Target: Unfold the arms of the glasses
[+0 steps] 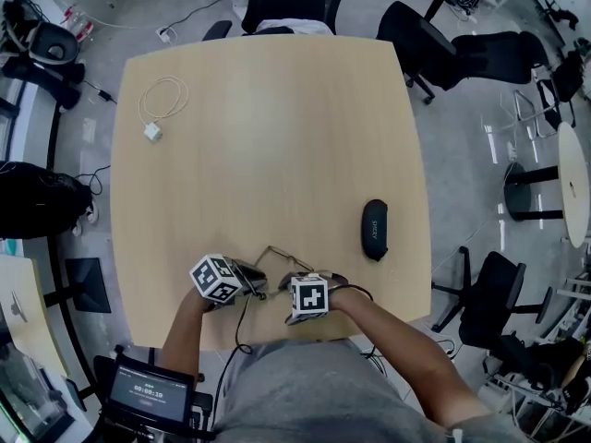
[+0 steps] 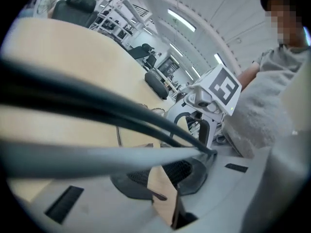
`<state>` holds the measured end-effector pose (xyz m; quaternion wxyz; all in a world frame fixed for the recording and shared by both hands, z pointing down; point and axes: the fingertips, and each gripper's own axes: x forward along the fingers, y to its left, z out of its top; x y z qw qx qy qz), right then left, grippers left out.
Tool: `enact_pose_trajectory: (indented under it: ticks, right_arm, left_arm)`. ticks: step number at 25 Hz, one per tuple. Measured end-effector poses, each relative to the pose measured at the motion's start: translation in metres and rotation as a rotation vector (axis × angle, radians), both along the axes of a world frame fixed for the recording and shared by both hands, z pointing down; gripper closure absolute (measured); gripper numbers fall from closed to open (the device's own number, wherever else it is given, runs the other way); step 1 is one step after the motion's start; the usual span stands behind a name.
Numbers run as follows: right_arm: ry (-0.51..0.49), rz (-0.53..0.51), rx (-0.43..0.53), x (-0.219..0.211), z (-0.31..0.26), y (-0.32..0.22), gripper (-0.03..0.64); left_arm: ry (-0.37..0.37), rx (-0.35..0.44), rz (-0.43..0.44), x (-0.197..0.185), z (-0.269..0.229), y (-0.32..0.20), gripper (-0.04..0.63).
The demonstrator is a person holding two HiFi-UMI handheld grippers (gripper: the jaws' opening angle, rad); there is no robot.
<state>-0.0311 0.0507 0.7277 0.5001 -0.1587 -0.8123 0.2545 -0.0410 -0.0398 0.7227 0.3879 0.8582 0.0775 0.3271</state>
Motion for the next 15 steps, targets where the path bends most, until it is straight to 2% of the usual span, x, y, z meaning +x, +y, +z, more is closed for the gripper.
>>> enact_pose_trajectory:
  ticks: [3, 6, 10, 13, 15]
  right_arm:
    - [0.006, -0.009, -0.001, 0.008, -0.001, 0.002, 0.206]
    - [0.008, -0.048, 0.009, 0.017, 0.001, 0.003, 0.206]
    - [0.012, -0.092, -0.001, 0.023, 0.003, 0.003, 0.207]
    - [0.014, -0.11, -0.01, 0.022, -0.002, 0.002, 0.207]
    - [0.021, -0.124, 0.0, 0.024, -0.001, 0.004, 0.207]
  left_arm:
    - [0.034, -0.081, -0.007, -0.004, -0.005, 0.003, 0.552]
    - [0.058, -0.128, 0.02, -0.006, -0.009, 0.013, 0.498]
    - [0.095, -0.159, 0.137, -0.012, -0.015, 0.039, 0.488]
    - [0.105, -0.113, 0.191, -0.015, -0.015, 0.05, 0.488]
    - [0.1, -0.084, 0.137, -0.012, -0.012, 0.041, 0.488]
